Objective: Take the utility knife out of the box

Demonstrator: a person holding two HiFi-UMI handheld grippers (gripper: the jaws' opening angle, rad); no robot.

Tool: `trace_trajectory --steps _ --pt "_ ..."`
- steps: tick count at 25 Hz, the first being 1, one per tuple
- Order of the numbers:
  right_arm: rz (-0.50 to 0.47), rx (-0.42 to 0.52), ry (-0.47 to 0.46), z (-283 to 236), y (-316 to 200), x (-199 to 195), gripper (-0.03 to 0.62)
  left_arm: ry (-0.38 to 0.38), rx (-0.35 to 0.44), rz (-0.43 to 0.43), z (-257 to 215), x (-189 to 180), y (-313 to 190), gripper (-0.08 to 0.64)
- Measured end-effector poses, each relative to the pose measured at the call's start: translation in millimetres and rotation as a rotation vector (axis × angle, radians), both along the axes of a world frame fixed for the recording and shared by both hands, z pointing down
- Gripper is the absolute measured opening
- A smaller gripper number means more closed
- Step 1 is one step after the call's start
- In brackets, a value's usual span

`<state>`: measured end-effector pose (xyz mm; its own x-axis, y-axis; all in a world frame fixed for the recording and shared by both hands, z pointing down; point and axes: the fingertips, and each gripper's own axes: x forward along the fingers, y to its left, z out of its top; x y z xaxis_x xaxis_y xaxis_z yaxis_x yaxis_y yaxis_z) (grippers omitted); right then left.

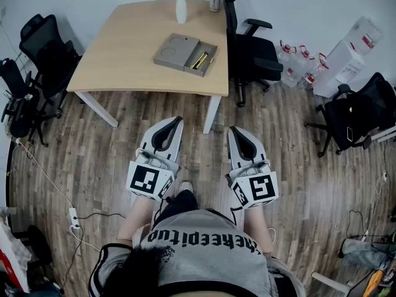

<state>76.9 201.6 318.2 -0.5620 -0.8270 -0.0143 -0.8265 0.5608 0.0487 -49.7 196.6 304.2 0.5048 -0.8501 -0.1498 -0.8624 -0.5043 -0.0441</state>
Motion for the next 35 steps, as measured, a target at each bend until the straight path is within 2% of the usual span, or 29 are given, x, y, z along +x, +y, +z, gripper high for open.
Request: trace_trajectory --steps 12,21,35 --pt "0.033 -0.015 -0.006 6 -22 -7 0.006 -0.002 0.004 0.026 0 -6 -24 0.018" --pt "0.056 -0.009 -0.047 6 -52 -18 0.006 -0.017 0.004 0.046 4 -18 -58 0.018" --pt "0.137 0.002 -0.051 6 -73 -25 0.006 0.017 -0.009 0.097 7 -33 -91 0.018"
